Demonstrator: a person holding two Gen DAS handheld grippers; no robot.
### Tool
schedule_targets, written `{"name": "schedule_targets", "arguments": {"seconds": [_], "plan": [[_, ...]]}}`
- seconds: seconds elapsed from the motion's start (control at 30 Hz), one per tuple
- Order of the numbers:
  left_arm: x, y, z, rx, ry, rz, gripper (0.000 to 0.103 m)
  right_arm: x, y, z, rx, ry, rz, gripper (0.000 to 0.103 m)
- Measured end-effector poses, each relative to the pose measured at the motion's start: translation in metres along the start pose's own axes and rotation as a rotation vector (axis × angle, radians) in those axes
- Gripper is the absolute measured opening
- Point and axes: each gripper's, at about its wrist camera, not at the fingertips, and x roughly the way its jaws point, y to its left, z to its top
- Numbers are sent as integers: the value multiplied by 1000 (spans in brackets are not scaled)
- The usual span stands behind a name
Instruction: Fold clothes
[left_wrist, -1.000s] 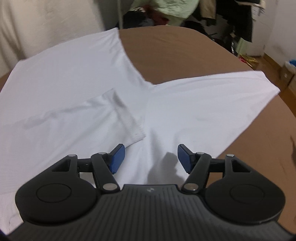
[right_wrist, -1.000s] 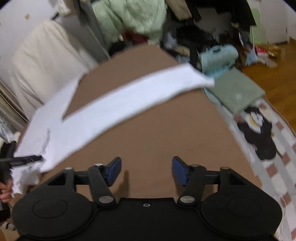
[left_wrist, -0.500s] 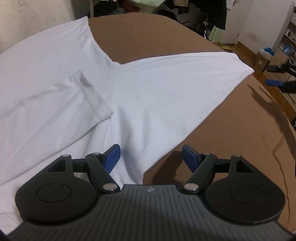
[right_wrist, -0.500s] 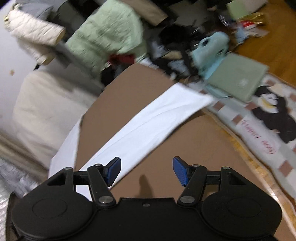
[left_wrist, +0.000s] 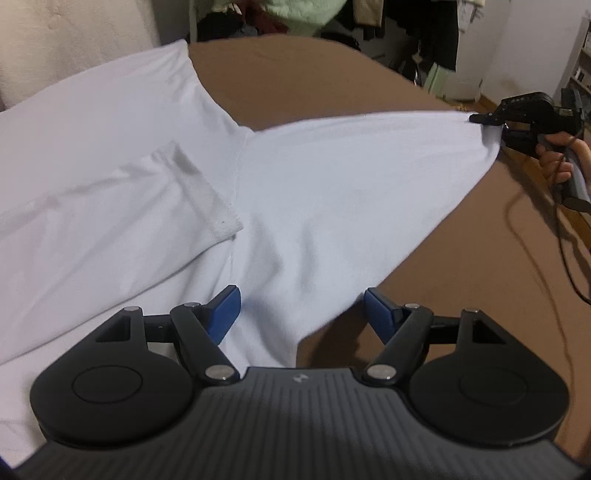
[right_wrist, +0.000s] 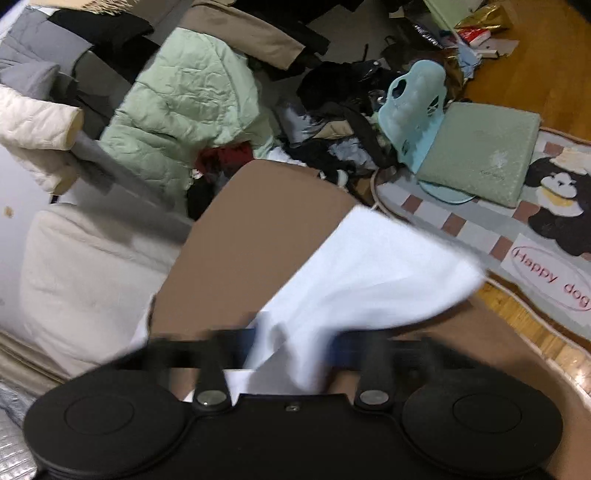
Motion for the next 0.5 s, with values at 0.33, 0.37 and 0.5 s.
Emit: {"name": "schedule_targets", "arguments": {"seconds": [0.33,0.37,0.5], "plan": [[-69,77,-13,-99,-9,77,74,-37,150,-25,-513,-60,-36,8],[-76,89,-14,-109,-9,104,74,-37,166,-33,-541,-48,-9,8],[-105,136,-13,-158,-35,201,74,-28,242,-80,-640,9,126,8]]}}
